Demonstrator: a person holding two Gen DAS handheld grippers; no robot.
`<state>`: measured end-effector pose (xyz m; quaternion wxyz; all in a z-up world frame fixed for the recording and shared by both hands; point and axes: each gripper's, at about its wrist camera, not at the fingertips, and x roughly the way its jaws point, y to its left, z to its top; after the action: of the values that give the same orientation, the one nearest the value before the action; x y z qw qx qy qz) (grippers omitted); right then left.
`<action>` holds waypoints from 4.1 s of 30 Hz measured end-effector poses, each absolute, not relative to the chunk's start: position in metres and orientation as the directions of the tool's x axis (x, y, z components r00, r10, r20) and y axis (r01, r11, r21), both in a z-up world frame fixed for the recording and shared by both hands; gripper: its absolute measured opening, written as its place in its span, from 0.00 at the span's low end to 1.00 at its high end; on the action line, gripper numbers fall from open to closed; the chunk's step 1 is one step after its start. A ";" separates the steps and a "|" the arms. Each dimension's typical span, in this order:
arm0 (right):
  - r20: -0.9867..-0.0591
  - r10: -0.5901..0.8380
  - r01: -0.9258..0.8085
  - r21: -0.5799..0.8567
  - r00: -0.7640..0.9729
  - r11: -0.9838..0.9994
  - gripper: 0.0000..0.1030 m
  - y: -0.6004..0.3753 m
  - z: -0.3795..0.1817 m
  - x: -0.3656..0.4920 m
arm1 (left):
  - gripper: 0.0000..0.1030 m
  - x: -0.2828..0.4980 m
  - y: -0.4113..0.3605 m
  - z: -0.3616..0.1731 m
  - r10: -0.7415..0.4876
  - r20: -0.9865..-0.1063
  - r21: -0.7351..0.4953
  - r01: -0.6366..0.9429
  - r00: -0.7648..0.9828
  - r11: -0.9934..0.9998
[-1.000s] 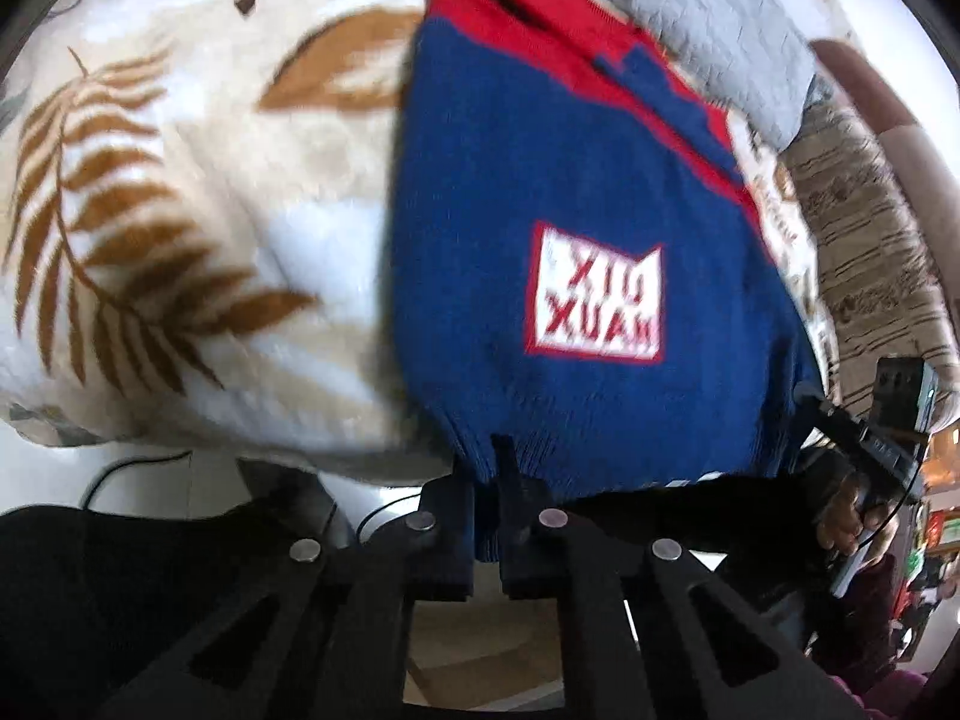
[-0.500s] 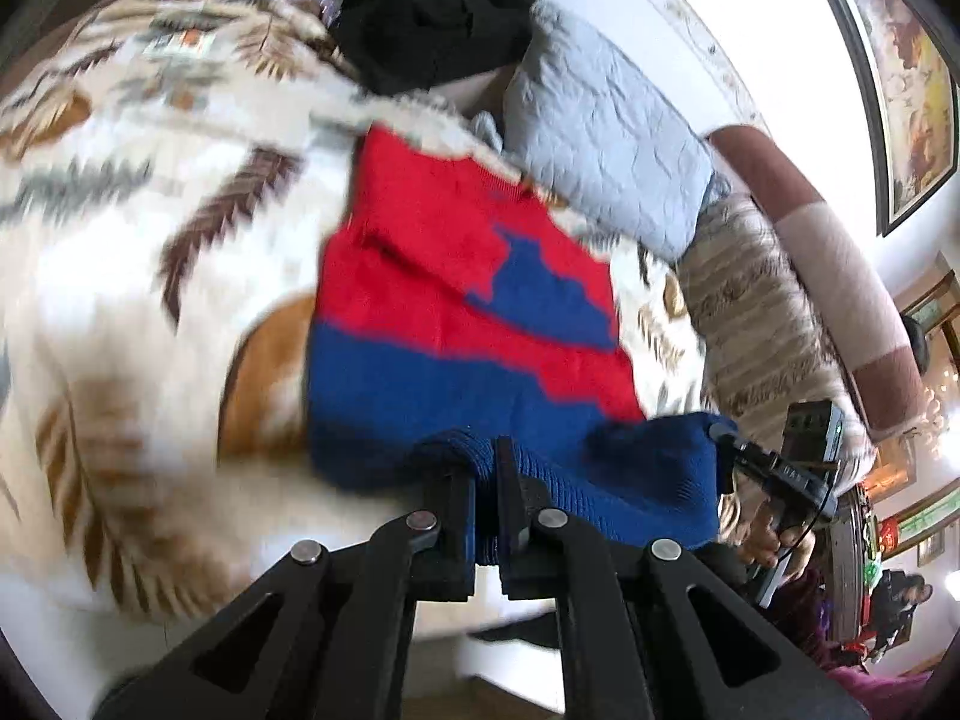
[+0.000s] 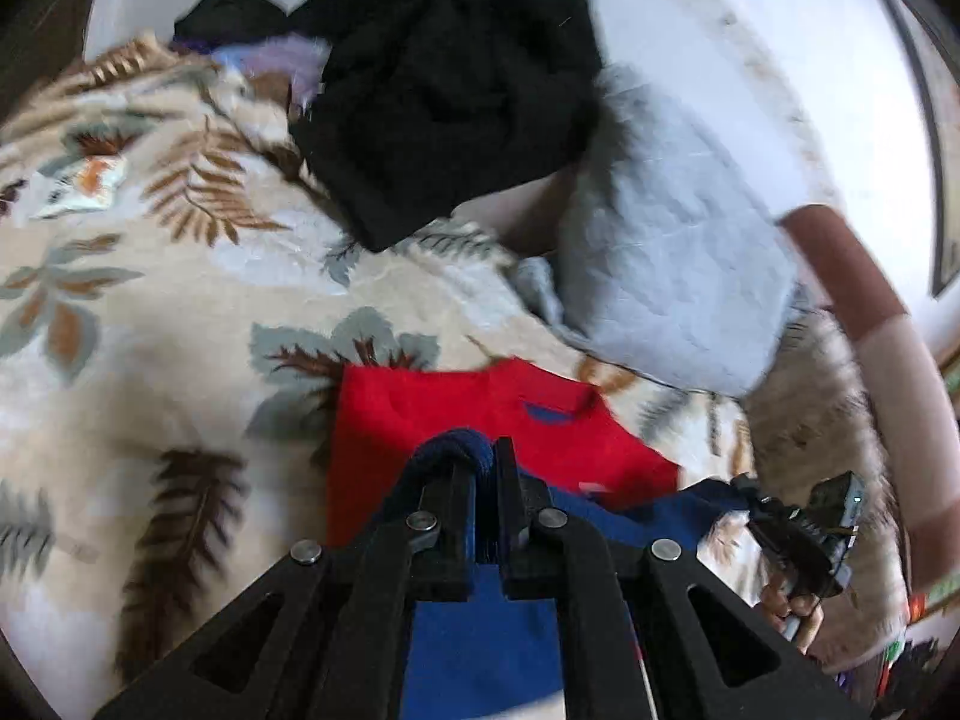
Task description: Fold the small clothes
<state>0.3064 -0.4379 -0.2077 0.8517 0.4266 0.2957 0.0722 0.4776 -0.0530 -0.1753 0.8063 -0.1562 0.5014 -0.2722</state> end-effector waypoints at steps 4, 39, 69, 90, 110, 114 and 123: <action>-0.403 0.366 0.185 0.843 0.839 0.505 0.11 -0.475 -0.250 0.358 | 0.05 0.512 -0.073 -0.227 -0.534 -0.784 -0.473 0.252 0.318 0.844; -0.709 0.022 0.400 0.423 0.705 0.813 0.07 -0.475 -0.269 0.396 | 0.07 0.544 -0.052 -0.282 -0.649 -0.679 -0.665 0.088 0.343 0.742; -0.729 0.171 0.264 0.441 0.663 0.858 0.68 -0.370 -0.254 0.257 | 0.76 0.319 -0.027 -0.223 -0.163 -0.860 -0.098 0.158 0.483 0.983; -0.528 0.168 0.091 0.431 0.832 0.898 0.69 -0.329 -0.115 0.154 | 0.91 0.222 -0.014 -0.116 0.095 -0.689 0.132 -0.005 0.719 0.991; -0.724 0.070 0.207 0.288 0.687 0.935 0.69 -0.309 -0.219 0.270 | 0.91 0.344 -0.068 -0.242 -0.005 -0.859 0.052 0.096 0.512 0.994; -0.774 0.059 0.255 0.277 0.630 0.926 0.69 -0.316 -0.254 0.296 | 0.93 0.355 -0.062 -0.267 -0.055 -0.875 -0.003 0.108 0.481 0.994; -0.750 0.035 0.240 0.255 0.660 0.937 0.69 -0.313 -0.241 0.303 | 0.93 0.330 -0.057 -0.232 -0.043 -0.789 0.017 0.092 0.612 0.996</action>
<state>0.3027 -0.3130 -0.2411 0.8954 0.1685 0.4080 -0.0575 0.3297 -0.0568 -0.2316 0.8975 0.0279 0.4386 -0.0377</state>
